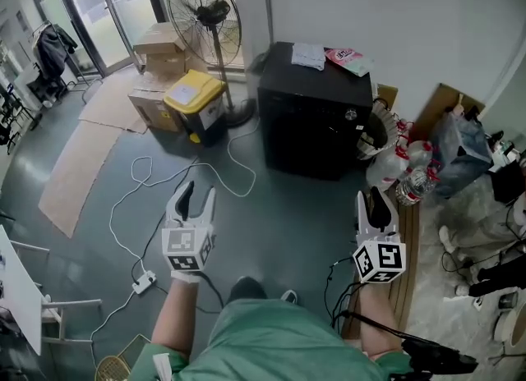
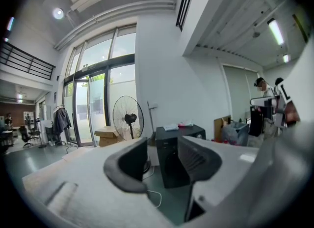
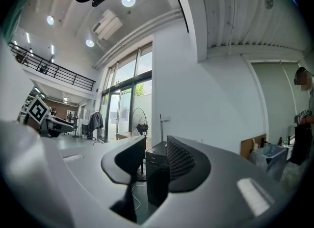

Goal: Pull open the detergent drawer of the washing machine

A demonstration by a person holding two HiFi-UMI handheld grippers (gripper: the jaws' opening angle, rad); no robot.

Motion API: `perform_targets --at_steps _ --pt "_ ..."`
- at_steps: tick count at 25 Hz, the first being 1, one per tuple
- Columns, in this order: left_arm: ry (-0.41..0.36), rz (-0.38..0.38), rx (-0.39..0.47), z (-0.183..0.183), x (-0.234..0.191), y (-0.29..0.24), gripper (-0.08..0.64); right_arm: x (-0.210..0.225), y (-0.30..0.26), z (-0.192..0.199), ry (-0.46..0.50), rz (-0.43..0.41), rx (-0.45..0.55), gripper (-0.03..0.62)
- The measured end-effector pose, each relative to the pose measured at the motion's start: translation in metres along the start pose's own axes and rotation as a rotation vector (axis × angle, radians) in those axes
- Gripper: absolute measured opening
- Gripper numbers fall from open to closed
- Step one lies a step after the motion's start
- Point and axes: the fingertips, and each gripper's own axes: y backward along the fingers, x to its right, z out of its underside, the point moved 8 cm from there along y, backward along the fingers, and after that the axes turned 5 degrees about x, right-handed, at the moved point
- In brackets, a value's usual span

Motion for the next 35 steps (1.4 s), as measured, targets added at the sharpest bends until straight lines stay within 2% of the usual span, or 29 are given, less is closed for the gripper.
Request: perform_targets --at_steps 6,11,15,24,28,35 --pt "0.014 0.010 -0.025 0.006 0.006 -0.026 0.195 0.015 -0.014 0.012 -0.023 -0.005 -0.029 0.117" --pt "0.029 0.048 -0.036 0.017 0.001 -0.079 0.195 0.026 -0.046 0.026 -0.024 0.014 -0.061 0.117" --pt "0.052 0.082 -0.043 0.030 -0.019 -0.134 0.195 0.028 -0.090 0.036 -0.014 0.032 -0.086 0.117" --pt "0.112 0.234 -0.085 0.057 -0.057 -0.252 0.192 0.009 -0.204 0.056 0.011 0.044 -0.163 0.117" --pt "0.140 0.286 -0.096 0.070 -0.076 -0.285 0.192 -0.001 -0.240 0.062 0.013 0.062 -0.173 0.117" --pt "0.202 0.331 -0.115 0.086 -0.101 -0.323 0.192 -0.014 -0.285 0.068 0.038 0.052 -0.198 0.117"
